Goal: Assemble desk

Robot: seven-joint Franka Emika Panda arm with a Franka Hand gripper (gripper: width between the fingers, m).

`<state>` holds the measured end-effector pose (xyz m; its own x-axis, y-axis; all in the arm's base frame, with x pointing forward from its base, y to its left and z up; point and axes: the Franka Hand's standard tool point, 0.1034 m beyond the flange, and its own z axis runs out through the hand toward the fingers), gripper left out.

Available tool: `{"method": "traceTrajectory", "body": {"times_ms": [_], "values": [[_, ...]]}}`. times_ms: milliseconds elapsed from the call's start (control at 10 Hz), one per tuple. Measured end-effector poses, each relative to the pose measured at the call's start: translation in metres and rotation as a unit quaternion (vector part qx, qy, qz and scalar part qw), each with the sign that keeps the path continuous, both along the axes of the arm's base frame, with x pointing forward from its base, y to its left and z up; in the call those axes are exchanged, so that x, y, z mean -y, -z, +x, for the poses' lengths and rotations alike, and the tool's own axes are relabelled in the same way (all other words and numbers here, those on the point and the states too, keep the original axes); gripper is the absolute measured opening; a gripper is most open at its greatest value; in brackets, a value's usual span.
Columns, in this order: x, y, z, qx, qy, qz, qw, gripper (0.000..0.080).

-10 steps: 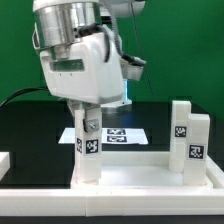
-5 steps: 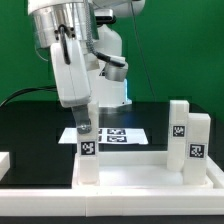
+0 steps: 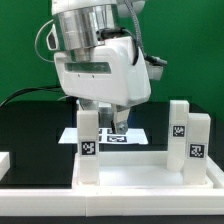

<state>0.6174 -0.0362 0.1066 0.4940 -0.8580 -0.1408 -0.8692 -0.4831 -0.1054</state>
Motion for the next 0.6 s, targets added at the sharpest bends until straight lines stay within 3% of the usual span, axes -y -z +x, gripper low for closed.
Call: {"method": "traceTrajectory", "body": {"times_ms": [400,600], "values": [[0.004,0.001,0.0,0.025,-0.142,-0.005,0.99,0.0649],[0.018,-0.002,0.001,0.039,-0.257,-0.021,0.966,0.0649]]}}
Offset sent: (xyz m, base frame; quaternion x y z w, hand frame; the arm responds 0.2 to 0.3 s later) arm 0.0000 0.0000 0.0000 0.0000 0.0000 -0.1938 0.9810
